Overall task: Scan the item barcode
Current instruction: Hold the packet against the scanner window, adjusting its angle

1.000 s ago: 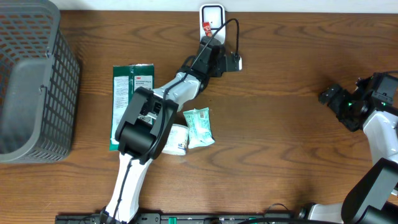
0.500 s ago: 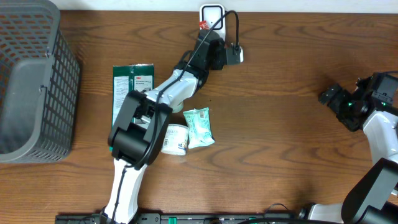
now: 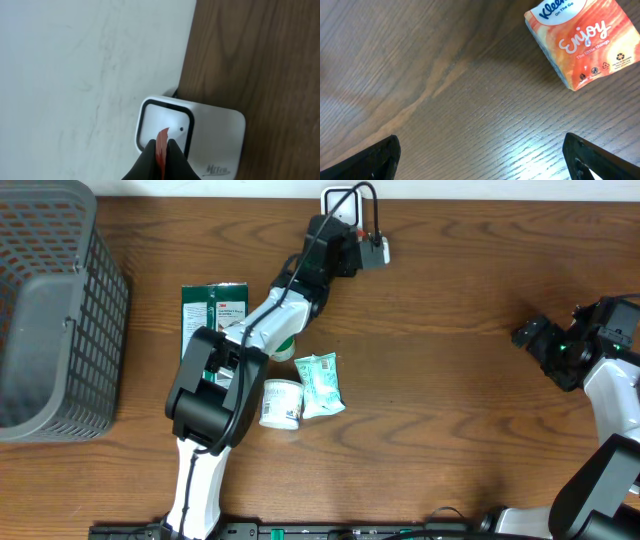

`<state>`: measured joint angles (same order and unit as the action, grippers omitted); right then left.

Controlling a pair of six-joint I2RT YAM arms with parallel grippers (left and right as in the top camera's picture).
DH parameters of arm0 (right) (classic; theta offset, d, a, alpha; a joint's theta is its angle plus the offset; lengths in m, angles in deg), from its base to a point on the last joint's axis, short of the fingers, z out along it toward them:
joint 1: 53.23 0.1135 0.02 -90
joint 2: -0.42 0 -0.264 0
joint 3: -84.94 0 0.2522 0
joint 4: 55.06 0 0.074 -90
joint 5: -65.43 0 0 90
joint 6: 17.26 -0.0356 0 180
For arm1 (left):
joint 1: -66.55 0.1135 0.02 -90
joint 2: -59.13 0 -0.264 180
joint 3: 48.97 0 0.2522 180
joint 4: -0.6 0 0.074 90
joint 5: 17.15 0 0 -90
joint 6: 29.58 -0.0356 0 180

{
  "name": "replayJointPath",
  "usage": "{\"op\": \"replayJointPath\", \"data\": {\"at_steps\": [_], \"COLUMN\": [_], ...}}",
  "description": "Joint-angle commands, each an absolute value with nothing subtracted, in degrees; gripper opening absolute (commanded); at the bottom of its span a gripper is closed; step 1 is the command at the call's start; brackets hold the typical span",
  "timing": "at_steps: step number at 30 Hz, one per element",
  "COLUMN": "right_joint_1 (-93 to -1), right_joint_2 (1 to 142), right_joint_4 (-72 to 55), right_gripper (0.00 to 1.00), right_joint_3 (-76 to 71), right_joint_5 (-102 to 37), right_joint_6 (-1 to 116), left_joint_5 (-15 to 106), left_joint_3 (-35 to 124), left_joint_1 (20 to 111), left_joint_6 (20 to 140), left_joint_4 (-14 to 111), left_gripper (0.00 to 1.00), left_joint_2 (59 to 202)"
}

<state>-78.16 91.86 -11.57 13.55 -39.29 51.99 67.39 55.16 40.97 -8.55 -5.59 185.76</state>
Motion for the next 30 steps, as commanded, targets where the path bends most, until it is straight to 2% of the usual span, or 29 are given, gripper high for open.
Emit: {"op": "replayJointPath", "data": {"at_steps": [1,10,18,30], "right_joint_1": [-78.4,-78.4,-78.4,-78.4], "right_joint_2": [91.1,91.1,91.1,91.1], "right_joint_4": [-11.5,-11.5,-11.5,-11.5], "right_gripper": [0.99,0.99,0.99,0.99], "right_joint_3": [13.2,13.2,13.2,13.2], "right_joint_5": [-39.0,-39.0,-39.0,-39.0], "right_joint_6": [52.7,52.7,52.7,52.7], "left_joint_5": [63.8,56.6,56.6,55.0], "left_joint_3": [55.8,55.8,55.8,55.8], "left_joint_1": [42.0,42.7,42.8,42.9], "left_joint_6": [-6.9,-1.1,-1.2,-1.4], "left_joint_4": [-5.9,-6.2,-12.0,-11.7], "left_gripper": [0.07,0.07,0.07,0.07], "left_joint_2": [185.0,186.5,190.2,193.0]}}
